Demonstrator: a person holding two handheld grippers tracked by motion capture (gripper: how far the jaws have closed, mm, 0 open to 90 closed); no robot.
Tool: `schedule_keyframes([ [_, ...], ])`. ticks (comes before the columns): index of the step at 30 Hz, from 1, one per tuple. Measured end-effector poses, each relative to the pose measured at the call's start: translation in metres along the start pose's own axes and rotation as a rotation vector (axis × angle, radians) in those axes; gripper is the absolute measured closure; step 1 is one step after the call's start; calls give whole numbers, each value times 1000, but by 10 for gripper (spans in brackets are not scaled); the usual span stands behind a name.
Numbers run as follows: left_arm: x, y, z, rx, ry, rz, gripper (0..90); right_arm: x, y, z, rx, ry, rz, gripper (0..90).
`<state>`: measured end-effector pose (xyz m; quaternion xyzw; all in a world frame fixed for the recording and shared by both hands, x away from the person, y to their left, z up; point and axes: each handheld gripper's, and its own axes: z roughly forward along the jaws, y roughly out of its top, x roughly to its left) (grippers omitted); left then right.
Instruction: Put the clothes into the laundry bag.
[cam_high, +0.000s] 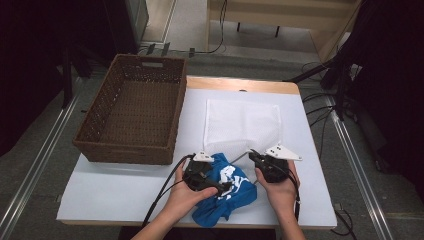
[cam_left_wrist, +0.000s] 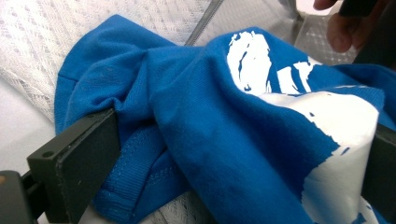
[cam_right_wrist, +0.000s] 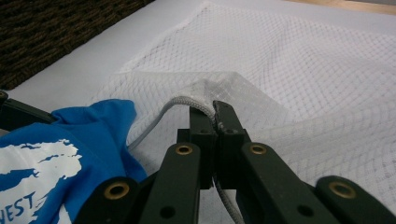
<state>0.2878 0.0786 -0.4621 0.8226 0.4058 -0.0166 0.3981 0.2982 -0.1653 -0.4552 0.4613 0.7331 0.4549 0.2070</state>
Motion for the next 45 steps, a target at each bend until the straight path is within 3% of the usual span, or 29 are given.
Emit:
schedule_keyframes([
  [1, -1, 0, 0, 7, 4, 23, 10, 0, 0, 0, 0, 2, 0, 892],
  [3, -5, -1, 1, 18, -1, 62, 247, 1, 0, 0, 2, 3, -2, 892],
  [5, -10, -4, -1, -10, 33, 116, 437, 2, 1, 1, 3, 6, -2, 892],
  [7, -15, -4, -5, -39, 39, 139, 553, 3, 1, 0, 0, 9, -5, 892],
  [9, -18, -4, -9, -64, 16, 155, 630, 2, 2, -1, -5, 14, 1, 893],
  [11, -22, -3, -11, -69, -12, 177, 672, 1, 2, 0, -5, 16, 12, 894],
  [17, -39, 2, -7, -54, -106, 308, 695, 2, 3, 1, -3, 19, 10, 895],
  [23, -49, 10, 8, -16, -151, 351, 695, 8, 7, -1, -33, 55, 0, 896],
  [29, -44, 20, 16, -7, -178, 303, 695, 16, 14, -11, -99, 85, -25, 897],
  [34, -46, 26, 17, -16, -158, 312, 695, 18, 17, -16, -125, 97, -32, 897],
  [36, -45, 29, 15, -36, -139, 296, 694, 18, 17, -16, -125, 88, -30, 897],
  [41, -31, 39, 3, -135, -65, 179, 693, 16, 15, -18, -125, 59, -19, 898],
  [44, -24, 40, 0, -175, -2, 121, 693, 16, 15, -19, -132, 47, -10, 898],
  [45, -23, 39, 1, -191, 40, 106, 690, 16, 15, -19, -133, 44, -10, 898],
])
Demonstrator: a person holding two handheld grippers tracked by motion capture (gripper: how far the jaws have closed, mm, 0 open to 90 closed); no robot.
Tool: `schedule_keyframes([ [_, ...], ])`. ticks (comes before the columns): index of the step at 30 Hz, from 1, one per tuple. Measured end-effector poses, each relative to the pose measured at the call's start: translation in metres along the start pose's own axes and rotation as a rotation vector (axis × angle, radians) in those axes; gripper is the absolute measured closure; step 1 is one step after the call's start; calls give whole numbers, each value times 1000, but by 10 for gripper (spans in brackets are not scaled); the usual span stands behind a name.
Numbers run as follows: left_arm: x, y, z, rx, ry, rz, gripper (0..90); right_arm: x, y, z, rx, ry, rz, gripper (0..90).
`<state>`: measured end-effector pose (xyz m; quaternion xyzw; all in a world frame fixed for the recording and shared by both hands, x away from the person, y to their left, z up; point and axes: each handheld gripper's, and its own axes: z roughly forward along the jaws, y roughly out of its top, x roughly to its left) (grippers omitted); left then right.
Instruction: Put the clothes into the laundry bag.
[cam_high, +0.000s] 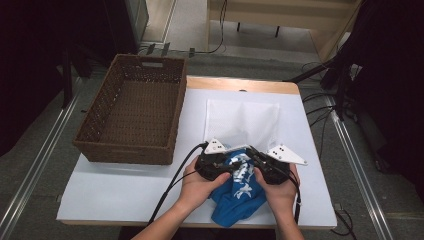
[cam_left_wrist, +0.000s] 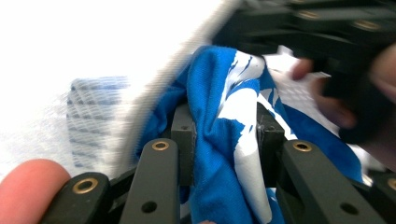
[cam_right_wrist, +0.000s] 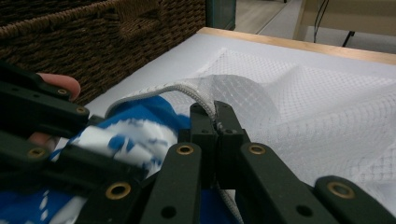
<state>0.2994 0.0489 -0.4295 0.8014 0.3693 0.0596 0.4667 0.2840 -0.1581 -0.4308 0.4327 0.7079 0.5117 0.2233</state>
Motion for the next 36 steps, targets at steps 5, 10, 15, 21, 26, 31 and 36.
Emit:
schedule_keyframes([
  [5, -3, -18, 21, 54, 87, 5, 537, 2, -2, 3, 21, -5, -8, 898],
  [10, -8, -13, 3, -27, 87, 30, 373, 1, -5, 4, 35, -9, -12, 898],
  [15, -17, -5, -21, -74, 48, 61, 291, -2, -5, 5, 40, -11, -2, 898],
  [21, -34, -17, -9, 68, -23, 90, 141, -4, -5, 4, 39, -14, 7, 897],
  [26, -41, -32, 9, 138, 95, 150, 141, -2, -5, 4, 45, -11, 4, 898],
  [31, -32, -33, 15, 180, 140, 118, 286, -3, -6, 3, 47, -5, 4, 898],
  [36, -23, -30, 9, 164, 121, 86, 688, -1, -6, 4, 50, 0, -2, 898],
])
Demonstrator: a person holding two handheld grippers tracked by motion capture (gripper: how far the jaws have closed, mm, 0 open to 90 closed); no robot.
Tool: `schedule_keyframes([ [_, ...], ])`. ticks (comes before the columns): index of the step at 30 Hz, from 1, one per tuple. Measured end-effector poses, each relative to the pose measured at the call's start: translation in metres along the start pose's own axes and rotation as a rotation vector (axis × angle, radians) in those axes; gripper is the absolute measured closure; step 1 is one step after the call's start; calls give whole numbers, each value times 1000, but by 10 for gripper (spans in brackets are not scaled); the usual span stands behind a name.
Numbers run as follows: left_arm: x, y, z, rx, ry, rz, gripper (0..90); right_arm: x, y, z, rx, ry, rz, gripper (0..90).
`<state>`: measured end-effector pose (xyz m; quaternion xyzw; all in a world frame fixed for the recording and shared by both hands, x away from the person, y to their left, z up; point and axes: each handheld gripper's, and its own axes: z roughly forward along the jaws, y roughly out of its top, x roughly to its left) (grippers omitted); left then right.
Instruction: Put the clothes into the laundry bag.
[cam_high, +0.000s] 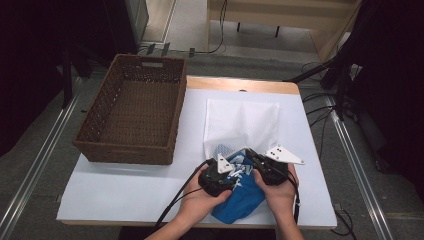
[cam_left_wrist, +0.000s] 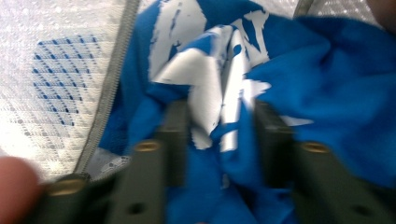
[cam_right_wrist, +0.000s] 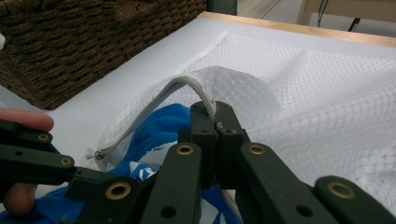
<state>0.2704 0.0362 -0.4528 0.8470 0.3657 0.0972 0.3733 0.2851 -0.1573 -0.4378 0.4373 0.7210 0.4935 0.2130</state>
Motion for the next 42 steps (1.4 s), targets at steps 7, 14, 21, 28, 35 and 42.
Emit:
schedule_keyframes([
  [7, 4, 14, -16, -136, -13, -58, 825, 9, 7, -8, -33, 8, -19, 899],
  [14, 12, 15, -4, -159, 96, -104, 827, 9, 8, -11, -43, -7, -19, 899],
  [21, 17, 10, 4, -119, 65, -84, 635, 2, 1, -4, -7, -26, -1, 900],
  [28, -7, 14, -16, -146, -12, -53, 359, 2, 3, -6, -18, -31, 10, 899],
  [35, -23, 0, 20, 47, 54, 2, 125, 4, 2, -5, -13, -27, 0, 899],
  [42, -15, 3, 13, -5, 8, -19, 803, 4, 1, -5, -12, -19, 6, 899],
])
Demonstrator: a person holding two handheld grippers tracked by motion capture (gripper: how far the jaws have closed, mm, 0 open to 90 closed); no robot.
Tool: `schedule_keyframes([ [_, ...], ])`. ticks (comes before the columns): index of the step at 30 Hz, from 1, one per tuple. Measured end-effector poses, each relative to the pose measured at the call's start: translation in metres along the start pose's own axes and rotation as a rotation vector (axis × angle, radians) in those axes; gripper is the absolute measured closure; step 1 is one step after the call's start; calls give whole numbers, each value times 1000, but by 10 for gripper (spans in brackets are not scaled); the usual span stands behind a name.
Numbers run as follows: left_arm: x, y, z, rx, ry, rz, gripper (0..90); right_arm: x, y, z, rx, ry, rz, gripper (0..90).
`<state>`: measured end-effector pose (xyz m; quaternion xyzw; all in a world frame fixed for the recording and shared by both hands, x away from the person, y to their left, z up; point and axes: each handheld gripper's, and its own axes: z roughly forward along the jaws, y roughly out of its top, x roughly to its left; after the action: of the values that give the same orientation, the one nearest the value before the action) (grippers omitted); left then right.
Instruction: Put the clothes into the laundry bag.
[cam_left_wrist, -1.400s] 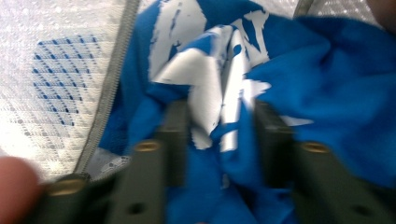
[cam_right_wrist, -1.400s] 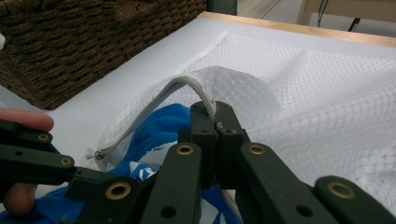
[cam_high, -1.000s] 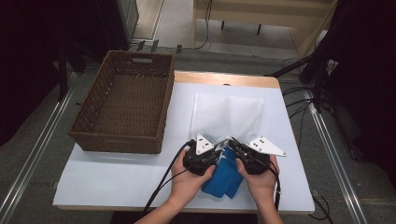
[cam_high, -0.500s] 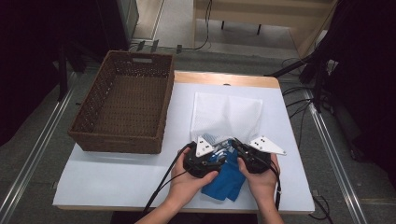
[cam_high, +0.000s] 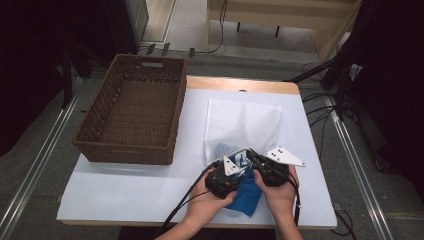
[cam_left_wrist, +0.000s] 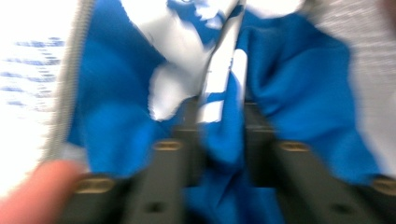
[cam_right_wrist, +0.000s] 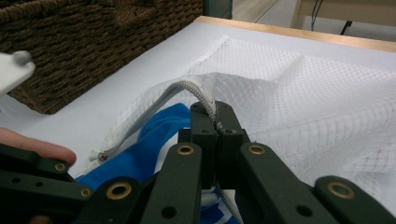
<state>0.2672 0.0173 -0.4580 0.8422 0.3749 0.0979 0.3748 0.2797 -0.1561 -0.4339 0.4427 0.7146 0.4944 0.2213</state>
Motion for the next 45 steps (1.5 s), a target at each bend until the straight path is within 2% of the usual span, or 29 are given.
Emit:
schedule_keyframes([
  [3, 2, 5, -8, -58, -7, -25, 851, 4, 2, -1, -7, 8, -7, 899],
  [4, 4, 8, -12, -86, -14, -48, 853, 5, 3, -2, -12, 9, -7, 899],
  [7, 8, 15, -19, -141, -4, -88, 854, 7, 9, -7, -38, 15, -8, 899],
  [8, 10, 17, -21, -160, 12, -101, 854, 7, 10, -9, -42, 16, -6, 899],
  [10, 12, 17, -17, -161, 40, -111, 848, 8, 12, -11, -54, 16, -7, 899],
  [12, 14, 14, -5, -107, 56, -99, 816, 6, 12, -12, -59, 17, -5, 899],
  [13, 15, 11, 1, -79, 62, -93, 790, 6, 12, -12, -55, 15, 2, 899],
  [14, 18, 6, 12, -31, 63, -87, 765, 4, 11, -12, -52, 15, 4, 899],
  [15, 20, 4, 16, -13, 56, -85, 715, 3, 10, -11, -50, 15, 11, 899],
  [19, 17, 3, 14, -41, 53, -82, 653, 1, 9, -11, -43, 10, 13, 899],
  [20, 14, 5, 7, -81, 19, -83, 530, 0, 9, -10, -48, 10, 11, 899],
  [22, 8, 8, -3, -114, -2, -73, 480, -1, 9, -10, -48, 7, 16, 899],
  [24, 1, 10, -10, -117, -13, -52, 374, -2, 9, -10, -45, 8, 16, 899],
  [25, -3, 10, -11, -101, -14, -50, 309, -2, 9, -10, -43, 6, 18, 899],
  [27, -12, 8, -4, -39, -19, -34, 177, -2, 8, -10, -42, 5, 22, 899],
  [29, -19, 5, 8, 47, 17, -4, 103, -1, 9, -9, -41, 3, 15, 899],
  [30, -21, 1, 16, 92, 47, 9, 94, -1, 9, -9, -42, 4, 11, 899],
  [31, -22, 0, 19, 102, 80, 21, 82, 0, 8, -10, -40, 7, 12, 899],
  [32, -22, -1, 18, 93, 106, 25, 94, 1, 8, -10, -39, 6, 12, 899],
  [34, -19, 0, 16, 81, 125, 10, 227, 1, 8, -10, -40, 5, 11, 899],
  [35, -17, 0, 15, 75, 132, 17, 318, 1, 7, -10, -39, 5, 11, 899],
  [36, -13, 1, 13, 69, 115, 10, 433, 1, 7, -10, -38, 4, 11, 899],
  [37, -13, 1, 13, 69, 115, 10, 536, 1, 7, -10, -38, 4, 11, 899],
  [38, -8, 3, 11, 62, 81, -19, 602, 2, 6, -8, -35, 10, 8, 899],
  [39, -2, 4, 7, 54, 43, -47, 626, 2, 6, -8, -34, 10, 6, 899],
  [41, 3, 7, 2, 33, 8, -72, 671, 3, 6, -8, -32, 11, 4, 899],
  [45, 7, 11, -7, -18, 2, -76, 725, 2, 7, -9, -39, 9, 6, 899],
])
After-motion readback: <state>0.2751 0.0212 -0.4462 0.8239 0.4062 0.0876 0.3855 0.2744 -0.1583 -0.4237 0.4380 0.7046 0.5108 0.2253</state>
